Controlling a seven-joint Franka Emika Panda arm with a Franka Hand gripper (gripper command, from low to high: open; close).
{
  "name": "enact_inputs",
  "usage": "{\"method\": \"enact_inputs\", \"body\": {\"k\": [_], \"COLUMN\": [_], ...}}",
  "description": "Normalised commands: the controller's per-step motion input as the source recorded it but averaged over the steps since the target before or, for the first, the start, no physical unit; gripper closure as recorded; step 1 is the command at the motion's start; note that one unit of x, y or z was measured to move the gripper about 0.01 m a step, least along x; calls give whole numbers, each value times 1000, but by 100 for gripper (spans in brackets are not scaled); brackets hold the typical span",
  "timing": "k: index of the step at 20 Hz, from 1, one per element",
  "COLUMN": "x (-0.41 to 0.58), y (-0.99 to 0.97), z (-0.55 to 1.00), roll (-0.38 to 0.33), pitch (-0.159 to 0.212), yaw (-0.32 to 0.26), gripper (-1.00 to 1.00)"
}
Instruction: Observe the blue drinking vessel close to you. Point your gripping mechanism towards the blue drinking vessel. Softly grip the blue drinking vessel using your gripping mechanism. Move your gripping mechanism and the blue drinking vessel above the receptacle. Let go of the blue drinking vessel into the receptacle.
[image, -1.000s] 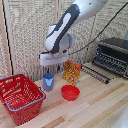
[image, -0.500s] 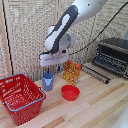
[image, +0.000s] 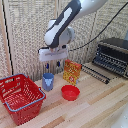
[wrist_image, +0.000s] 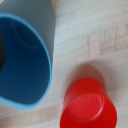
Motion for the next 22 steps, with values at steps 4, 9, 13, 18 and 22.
{"method": "enact_inputs", "body": {"k": [4, 9, 13, 18, 22], "x": [-319, -395, -87, 0, 0], "y": [39, 46, 101, 138, 141], "z": [-128, -282, -326, -370, -201], "roll": [-51, -59, -4, 0, 0], "pitch": [19, 37, 10, 0, -11], "yaw": [-11, 0, 33, 39, 10], "gripper": [-100, -100, -100, -100, -100]}}
